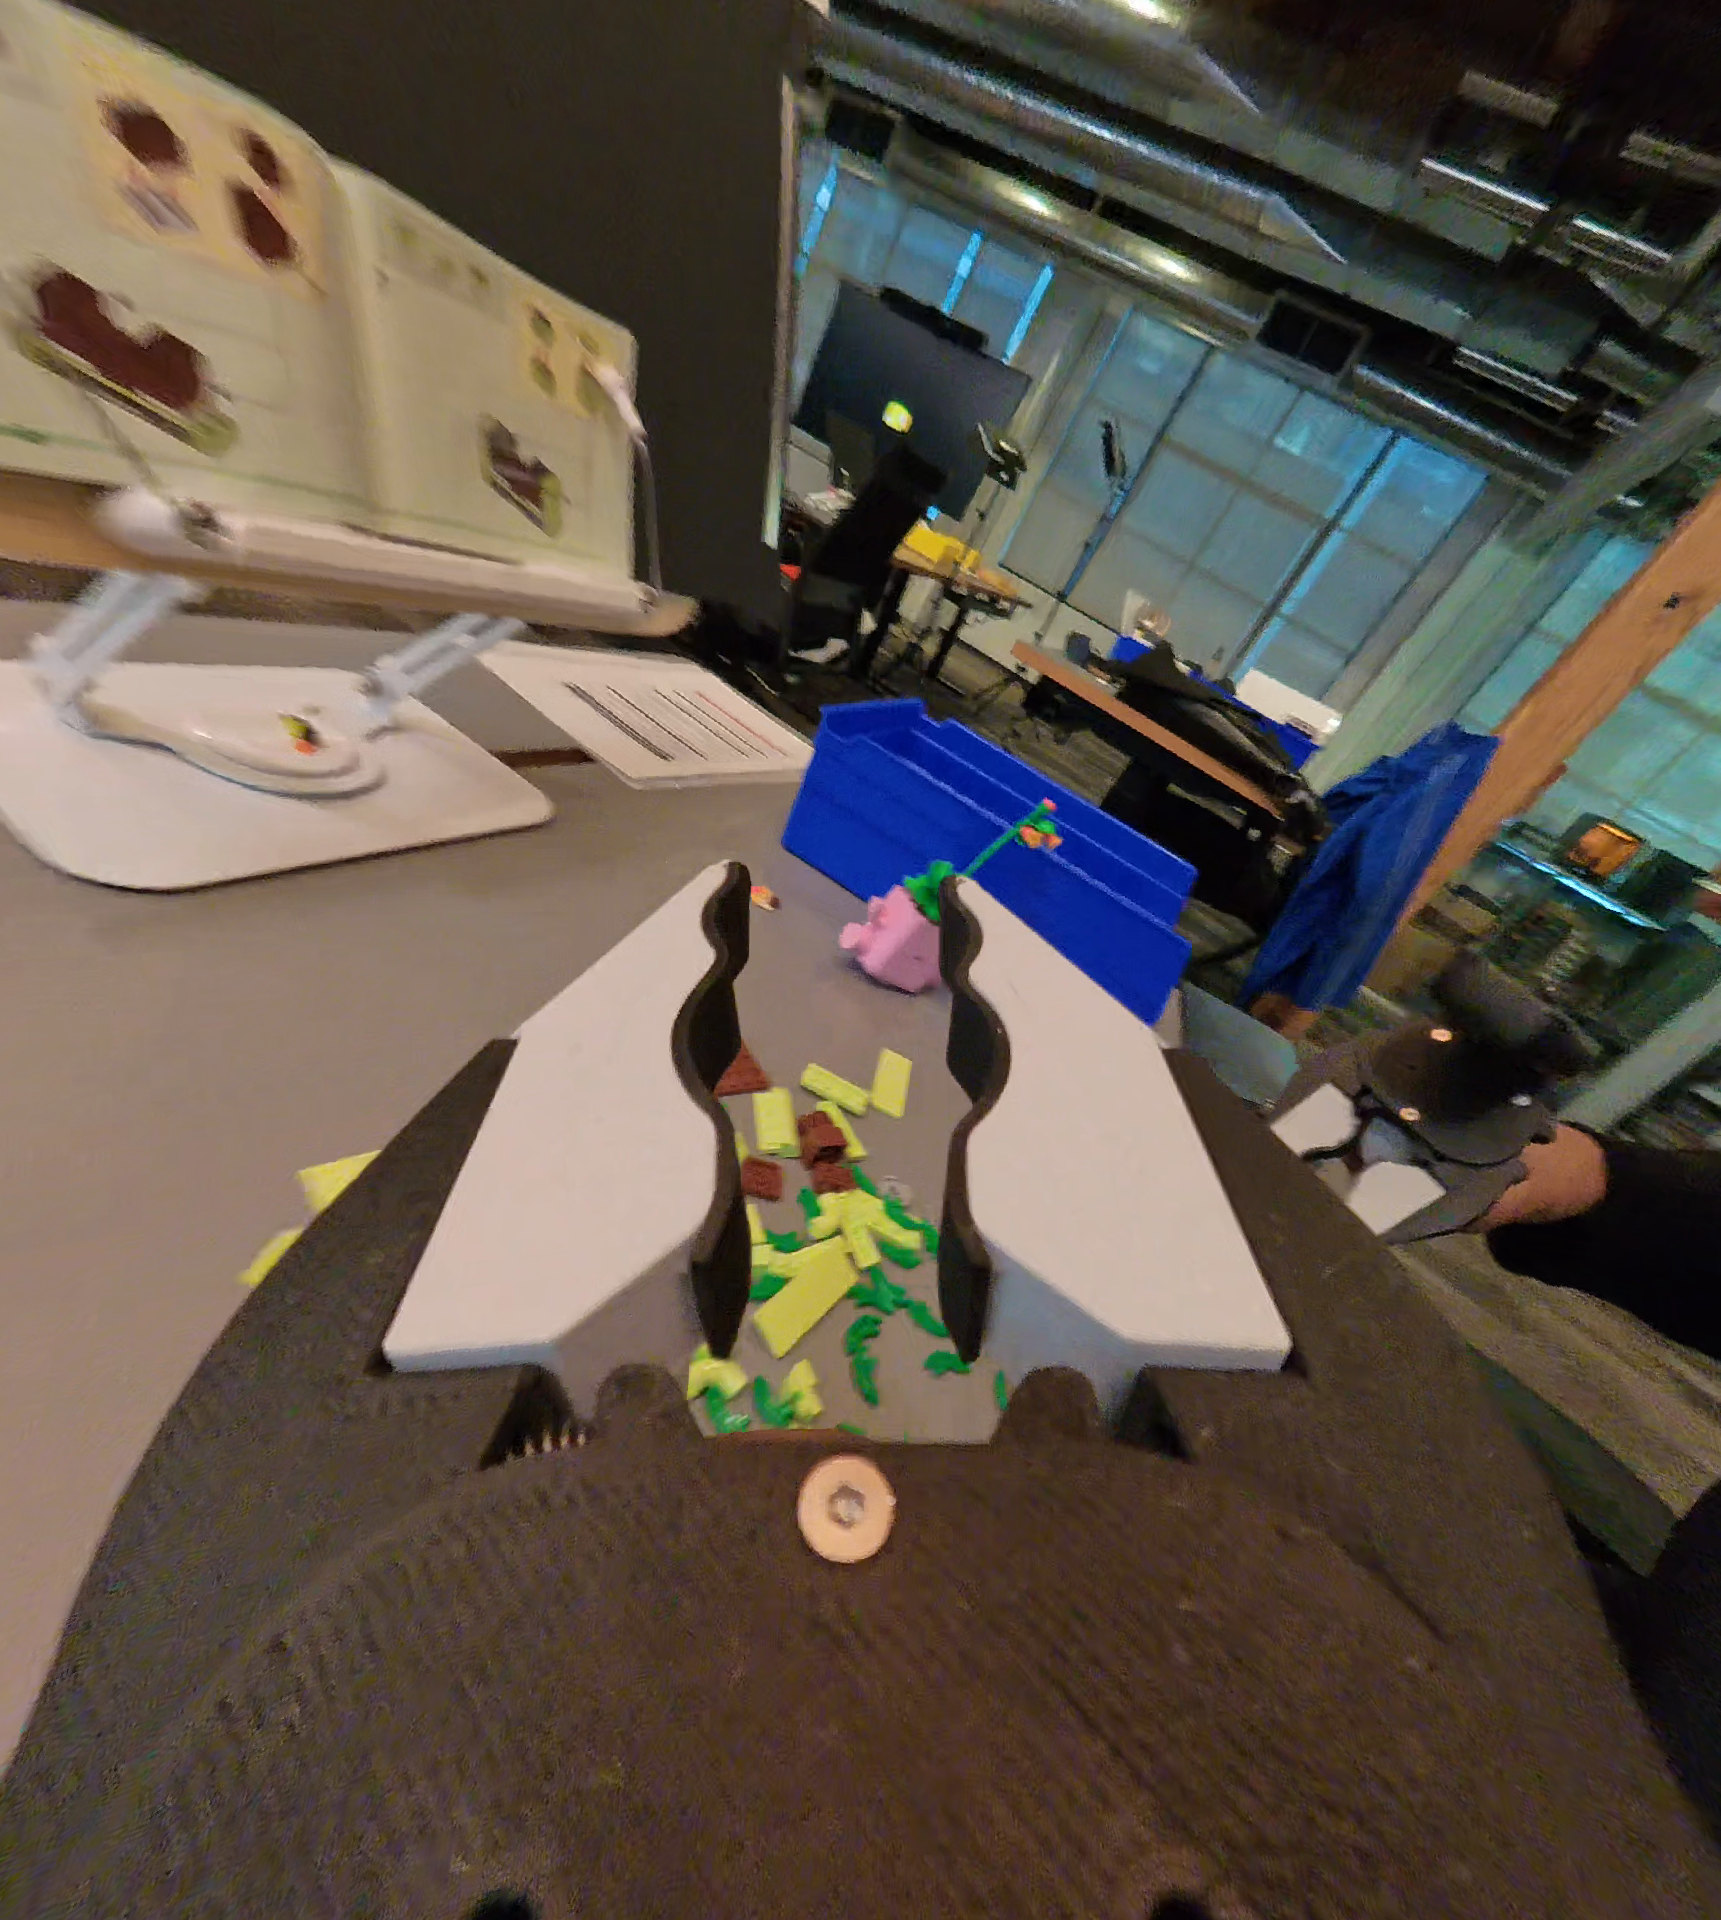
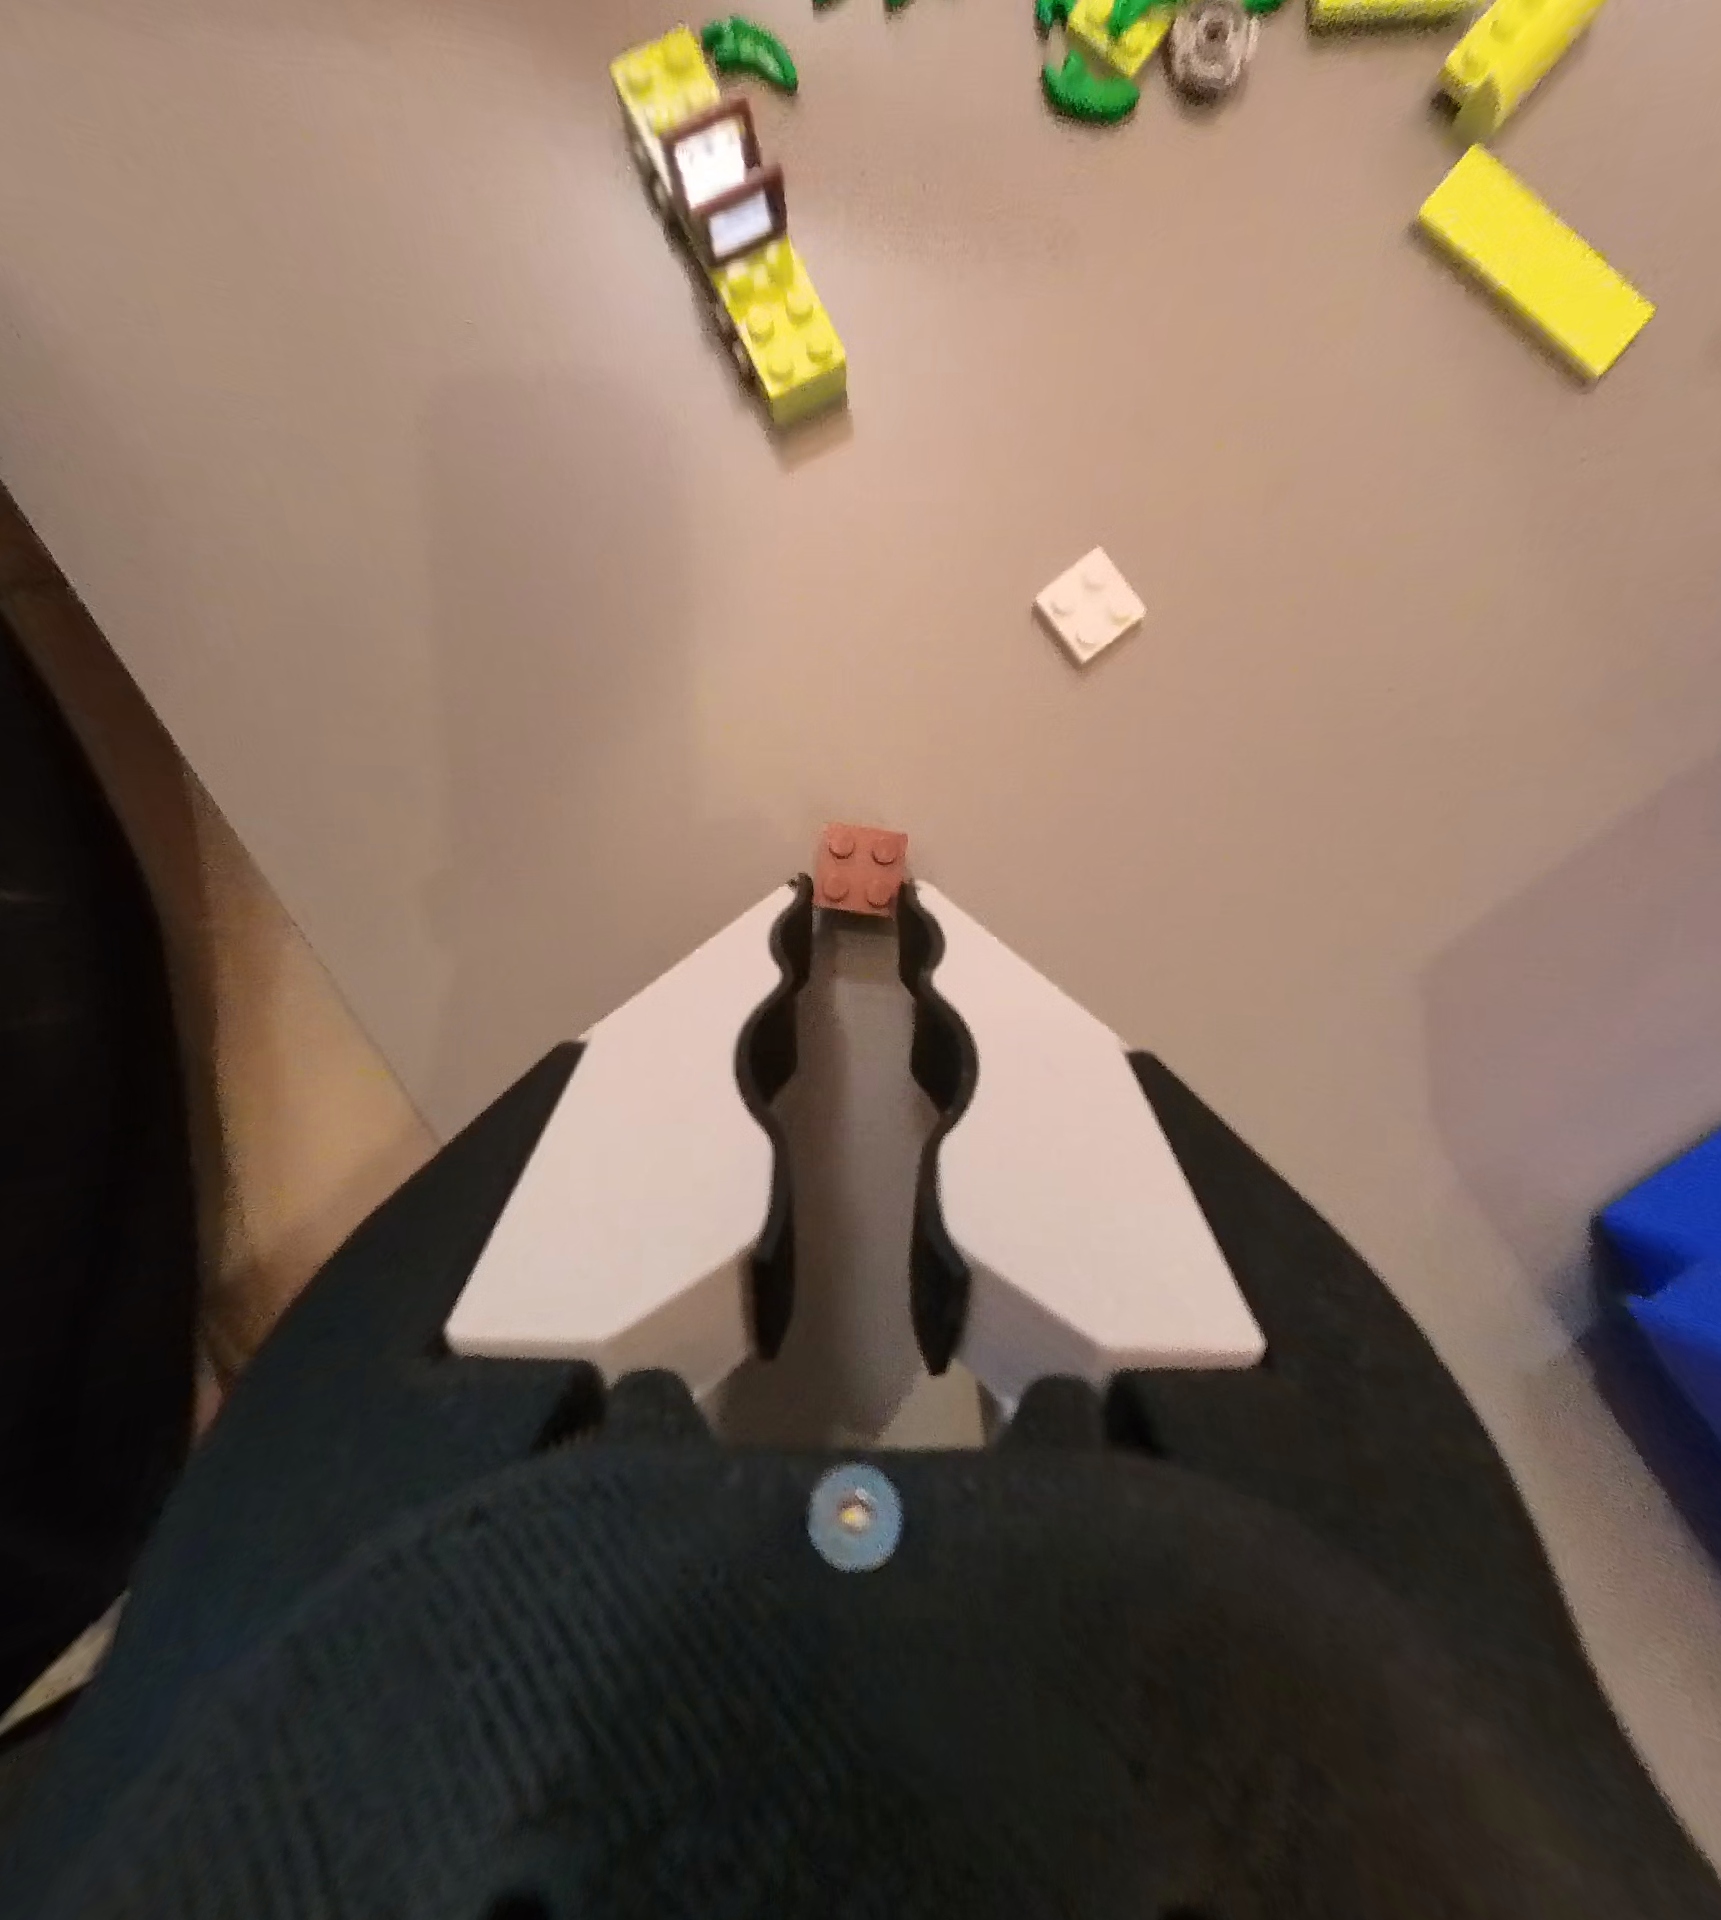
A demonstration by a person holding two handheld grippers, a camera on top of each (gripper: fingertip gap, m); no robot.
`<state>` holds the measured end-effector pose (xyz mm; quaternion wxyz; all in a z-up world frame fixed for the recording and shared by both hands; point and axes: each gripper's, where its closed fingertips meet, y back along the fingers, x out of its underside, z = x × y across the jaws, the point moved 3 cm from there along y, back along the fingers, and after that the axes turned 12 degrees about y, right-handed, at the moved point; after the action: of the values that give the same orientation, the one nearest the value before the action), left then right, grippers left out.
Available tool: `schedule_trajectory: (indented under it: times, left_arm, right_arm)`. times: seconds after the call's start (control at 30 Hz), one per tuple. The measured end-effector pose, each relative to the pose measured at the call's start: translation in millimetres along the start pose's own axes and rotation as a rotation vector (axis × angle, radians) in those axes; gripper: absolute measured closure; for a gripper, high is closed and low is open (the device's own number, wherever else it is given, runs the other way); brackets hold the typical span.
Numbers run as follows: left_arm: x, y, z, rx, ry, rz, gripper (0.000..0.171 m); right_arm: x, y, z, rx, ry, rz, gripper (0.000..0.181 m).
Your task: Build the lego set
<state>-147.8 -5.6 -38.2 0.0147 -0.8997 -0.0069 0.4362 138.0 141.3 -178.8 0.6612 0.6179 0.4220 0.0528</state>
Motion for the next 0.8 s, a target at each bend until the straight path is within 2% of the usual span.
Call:
schedule_trajectory:
  times: [0.13, 0.17, 0.23, 0.3, 0.43, 0.6, 0.7, 0.8]
  left_arm:
    - [34, -44, -16, 0.140, 0.098, 0.148, 0.137]
    - [38, -52, -15, 0.147, 0.110, 0.168, 0.137]
    - [41, -62, -13, 0.142, 0.114, 0.188, 0.137]
    - [39, -64, -14, 0.137, 0.090, 0.193, 0.137]
    - [36, -51, -4, 0.081, 0.059, 0.117, 0.138]
    - [29, -14, 26, -0.059, 0.196, 0.042, 0.138]
    - [20, 8, 39, -0.092, 0.266, -0.015, 0.138]
    - [8, 20, 36, -0.069, 0.280, -0.071, 0.138]
  right_arm:
    - [9, -3, -2, 0.017, 0.029, -0.009, 0.167]
    - [10, -3, -2, 0.014, 0.024, -0.020, 0.167]
    - [11, -2, -3, 0.010, 0.012, -0.028, 0.152]
    - [10, 2, -5, 0.013, -0.010, -0.032, 0.147]
    - [3, 7, -6, 0.001, -0.077, -0.035, 0.151]
    - [2, 4, -8, -0.007, -0.155, 0.060, 0.152]
    - [2, 3, -6, -0.011, -0.158, 0.093, 0.157]
    - [3, -2, -3, -0.022, -0.149, 0.135, 0.167]
